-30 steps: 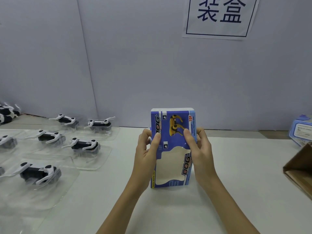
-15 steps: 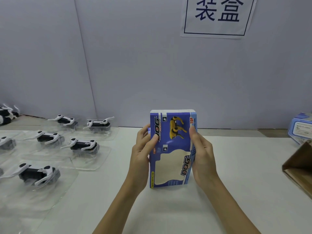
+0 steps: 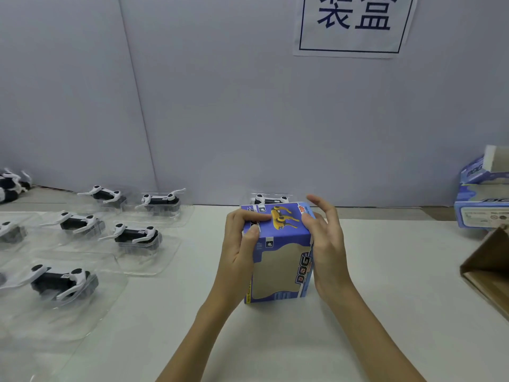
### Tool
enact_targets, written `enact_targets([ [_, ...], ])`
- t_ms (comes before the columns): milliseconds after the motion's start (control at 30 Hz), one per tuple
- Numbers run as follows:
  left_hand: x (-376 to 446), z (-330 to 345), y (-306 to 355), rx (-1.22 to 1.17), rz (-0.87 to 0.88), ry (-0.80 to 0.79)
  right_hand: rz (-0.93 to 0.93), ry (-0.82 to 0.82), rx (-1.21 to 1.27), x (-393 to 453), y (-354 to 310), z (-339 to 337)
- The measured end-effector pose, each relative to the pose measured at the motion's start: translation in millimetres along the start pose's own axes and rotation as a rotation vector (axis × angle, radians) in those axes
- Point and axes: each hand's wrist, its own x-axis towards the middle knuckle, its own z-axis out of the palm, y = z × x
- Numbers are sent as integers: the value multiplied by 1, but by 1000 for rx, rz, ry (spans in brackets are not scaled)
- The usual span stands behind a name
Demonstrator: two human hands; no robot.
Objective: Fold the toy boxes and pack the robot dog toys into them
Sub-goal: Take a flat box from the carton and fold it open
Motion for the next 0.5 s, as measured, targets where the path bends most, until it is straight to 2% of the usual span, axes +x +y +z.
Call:
enact_targets([
  [167,-5,0,0,-35,0,-29,-96,-4,-91,0,4,1],
  [267,-9,-4,-7,64,64,-68,-120,22,-123,-3,10,0],
  [400,-2,-9,-14,157,105,120,-197,103,-359,-5,18,-4],
  [500,0,-17,-22,423,266,245,-284,-2,-465,-15,24,3],
])
